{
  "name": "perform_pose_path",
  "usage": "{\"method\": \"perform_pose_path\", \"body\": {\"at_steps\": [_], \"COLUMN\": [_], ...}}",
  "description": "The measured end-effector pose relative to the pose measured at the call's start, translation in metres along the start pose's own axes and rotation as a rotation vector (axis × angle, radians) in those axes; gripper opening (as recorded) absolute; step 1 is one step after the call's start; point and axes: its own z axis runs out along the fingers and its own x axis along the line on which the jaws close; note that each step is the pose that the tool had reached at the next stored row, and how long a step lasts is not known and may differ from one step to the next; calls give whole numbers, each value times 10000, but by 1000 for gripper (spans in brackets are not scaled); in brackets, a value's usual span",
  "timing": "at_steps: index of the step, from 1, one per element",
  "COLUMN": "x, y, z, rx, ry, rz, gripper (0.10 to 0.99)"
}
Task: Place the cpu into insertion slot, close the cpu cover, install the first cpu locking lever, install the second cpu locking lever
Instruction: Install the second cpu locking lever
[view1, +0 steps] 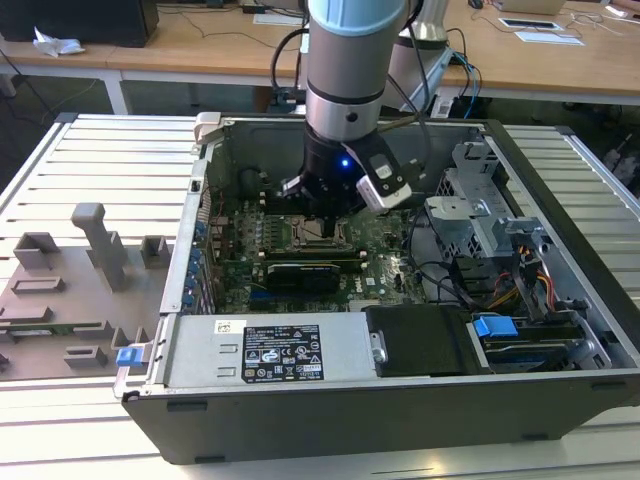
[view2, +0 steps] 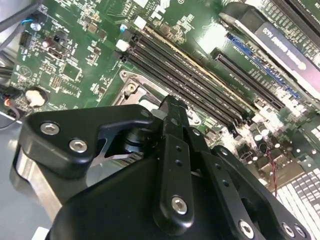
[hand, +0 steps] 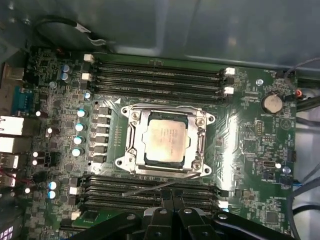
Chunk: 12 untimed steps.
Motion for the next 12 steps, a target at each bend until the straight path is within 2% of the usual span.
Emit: {"method": "perform_pose_path", "body": {"at_steps": [4,5,8,12], "x": [76,87,188,263], "y": [9,11,12,10], "z": [53,62,158,265], "rx": [-142,-153,-152,-153], "ry": [-13,-15,-13,-13], "rz": [1,2,2,0], "gripper": [106,106,106,106]}}
